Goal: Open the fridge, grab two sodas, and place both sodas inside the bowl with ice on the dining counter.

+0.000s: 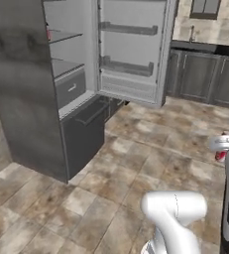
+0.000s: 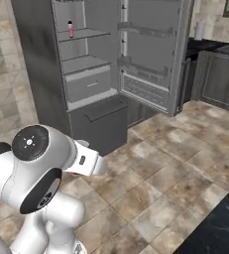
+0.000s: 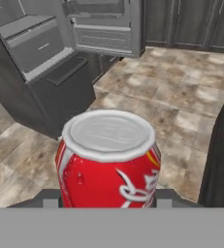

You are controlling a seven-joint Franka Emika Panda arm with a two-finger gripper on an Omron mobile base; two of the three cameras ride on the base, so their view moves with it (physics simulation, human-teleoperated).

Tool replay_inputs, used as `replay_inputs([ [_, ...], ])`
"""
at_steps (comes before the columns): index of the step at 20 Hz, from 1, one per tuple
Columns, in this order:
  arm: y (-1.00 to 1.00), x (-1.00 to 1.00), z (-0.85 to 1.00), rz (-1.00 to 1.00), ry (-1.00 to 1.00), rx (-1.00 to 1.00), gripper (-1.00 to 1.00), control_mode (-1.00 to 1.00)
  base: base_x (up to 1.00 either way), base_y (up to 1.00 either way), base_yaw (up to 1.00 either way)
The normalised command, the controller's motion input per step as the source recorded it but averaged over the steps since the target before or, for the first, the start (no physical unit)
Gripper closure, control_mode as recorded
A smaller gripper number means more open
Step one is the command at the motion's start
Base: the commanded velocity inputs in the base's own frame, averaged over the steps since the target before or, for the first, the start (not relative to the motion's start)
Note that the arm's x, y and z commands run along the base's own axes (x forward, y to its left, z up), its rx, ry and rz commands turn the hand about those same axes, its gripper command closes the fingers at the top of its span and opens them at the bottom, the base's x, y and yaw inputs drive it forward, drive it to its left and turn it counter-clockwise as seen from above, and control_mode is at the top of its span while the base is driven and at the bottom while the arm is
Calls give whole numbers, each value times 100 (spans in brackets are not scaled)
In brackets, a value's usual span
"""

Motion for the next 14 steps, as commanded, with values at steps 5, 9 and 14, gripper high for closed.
replay_inputs([
  [5,0,0,0,0,0,0,100,100,-39,-5,-49],
  [9,0,0,0,0,0,0,100,100,-2,-24,-45],
  [14,0,0,0,0,0,0,100,100,33,-59,-27],
])
